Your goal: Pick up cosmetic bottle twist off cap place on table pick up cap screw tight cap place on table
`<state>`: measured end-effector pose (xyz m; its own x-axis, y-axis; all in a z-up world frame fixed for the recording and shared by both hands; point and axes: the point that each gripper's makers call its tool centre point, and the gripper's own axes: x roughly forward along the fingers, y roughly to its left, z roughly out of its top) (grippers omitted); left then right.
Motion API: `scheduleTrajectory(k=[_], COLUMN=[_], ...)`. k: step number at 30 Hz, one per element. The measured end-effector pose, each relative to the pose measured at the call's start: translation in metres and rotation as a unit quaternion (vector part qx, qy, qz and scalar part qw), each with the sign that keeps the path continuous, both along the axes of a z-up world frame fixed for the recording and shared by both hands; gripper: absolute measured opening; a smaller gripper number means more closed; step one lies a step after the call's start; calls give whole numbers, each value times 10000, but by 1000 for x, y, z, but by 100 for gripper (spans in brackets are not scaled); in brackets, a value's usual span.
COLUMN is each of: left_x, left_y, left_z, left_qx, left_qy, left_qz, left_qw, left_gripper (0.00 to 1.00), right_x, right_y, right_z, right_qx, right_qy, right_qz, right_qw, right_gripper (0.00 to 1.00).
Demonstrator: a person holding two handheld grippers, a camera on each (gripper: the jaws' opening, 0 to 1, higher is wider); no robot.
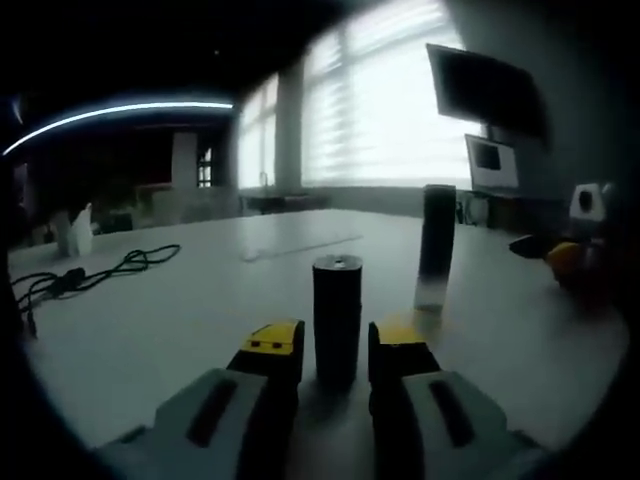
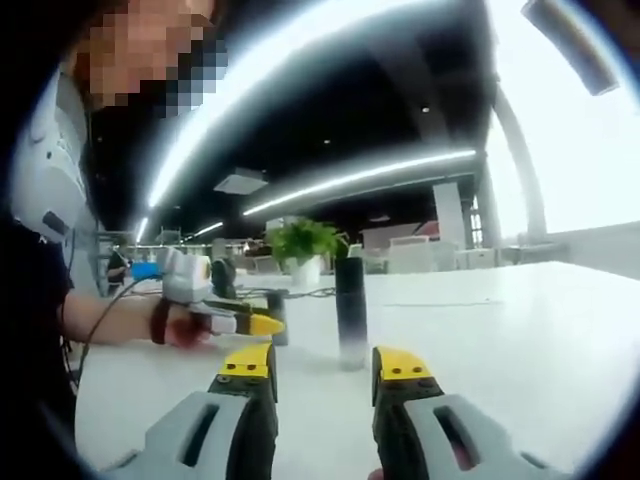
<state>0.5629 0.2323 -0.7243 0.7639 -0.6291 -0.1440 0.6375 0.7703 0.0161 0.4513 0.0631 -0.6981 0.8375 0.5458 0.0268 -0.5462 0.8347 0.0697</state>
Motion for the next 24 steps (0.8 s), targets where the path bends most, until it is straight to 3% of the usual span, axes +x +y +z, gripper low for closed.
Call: scheduleTrajectory(k=[10, 24], left_x=[0, 0], left_y=[0, -1], left_z=[0, 1], left_qx=[-62, 16], left_qy=[59, -3], left_qz=[6, -88], left_qw=[10000, 10000], left_gripper=[10, 10], right_x=[0, 1], right_y=[1, 1], right_z=[0, -2], right_qx=[-10, -111], right_qy=[-1, -10], right_qz=[-2, -15], right_qw=[10000, 9999], right_gripper=[33, 33])
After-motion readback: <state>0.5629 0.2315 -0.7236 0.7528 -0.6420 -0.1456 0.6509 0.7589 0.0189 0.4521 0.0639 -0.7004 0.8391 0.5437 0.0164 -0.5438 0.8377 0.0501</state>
